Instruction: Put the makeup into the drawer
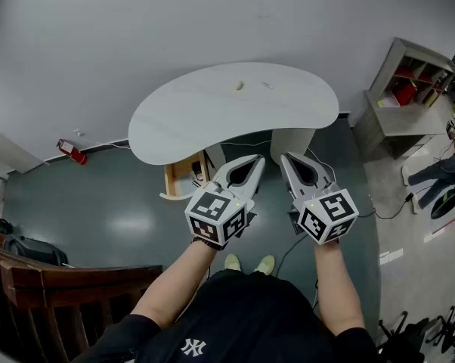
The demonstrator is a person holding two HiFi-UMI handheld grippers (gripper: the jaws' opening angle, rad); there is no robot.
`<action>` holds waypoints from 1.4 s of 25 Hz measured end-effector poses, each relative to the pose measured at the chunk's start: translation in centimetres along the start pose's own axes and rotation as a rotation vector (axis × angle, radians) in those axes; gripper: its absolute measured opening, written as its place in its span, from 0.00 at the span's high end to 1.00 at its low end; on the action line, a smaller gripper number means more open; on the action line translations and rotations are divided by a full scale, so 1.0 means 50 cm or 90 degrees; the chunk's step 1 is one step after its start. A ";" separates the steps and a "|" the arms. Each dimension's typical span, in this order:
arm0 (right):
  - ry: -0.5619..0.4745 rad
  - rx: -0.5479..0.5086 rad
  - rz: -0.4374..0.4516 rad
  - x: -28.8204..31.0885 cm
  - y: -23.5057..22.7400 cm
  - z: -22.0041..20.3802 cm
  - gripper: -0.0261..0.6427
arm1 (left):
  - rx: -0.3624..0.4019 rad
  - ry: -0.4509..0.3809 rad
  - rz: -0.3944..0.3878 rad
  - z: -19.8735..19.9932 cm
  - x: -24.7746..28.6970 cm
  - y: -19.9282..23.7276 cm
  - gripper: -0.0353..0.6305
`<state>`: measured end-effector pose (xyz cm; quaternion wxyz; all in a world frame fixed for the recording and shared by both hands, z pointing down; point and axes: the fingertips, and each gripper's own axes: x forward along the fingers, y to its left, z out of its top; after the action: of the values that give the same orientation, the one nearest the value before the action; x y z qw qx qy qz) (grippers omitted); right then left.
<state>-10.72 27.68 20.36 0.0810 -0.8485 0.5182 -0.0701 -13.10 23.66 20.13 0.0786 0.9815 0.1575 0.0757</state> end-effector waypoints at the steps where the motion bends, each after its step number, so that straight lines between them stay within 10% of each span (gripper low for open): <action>1: -0.001 -0.001 0.001 0.000 -0.006 0.004 0.94 | 0.001 -0.003 0.001 0.004 0.006 -0.001 0.94; 35: -0.012 0.071 0.015 0.037 -0.155 -0.007 0.94 | 0.003 0.014 0.076 -0.015 0.125 0.103 0.94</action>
<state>-3.23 29.49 22.40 0.1338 -0.8371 0.5227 -0.0903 -5.82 20.95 22.53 0.0696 0.9884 0.0996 0.0910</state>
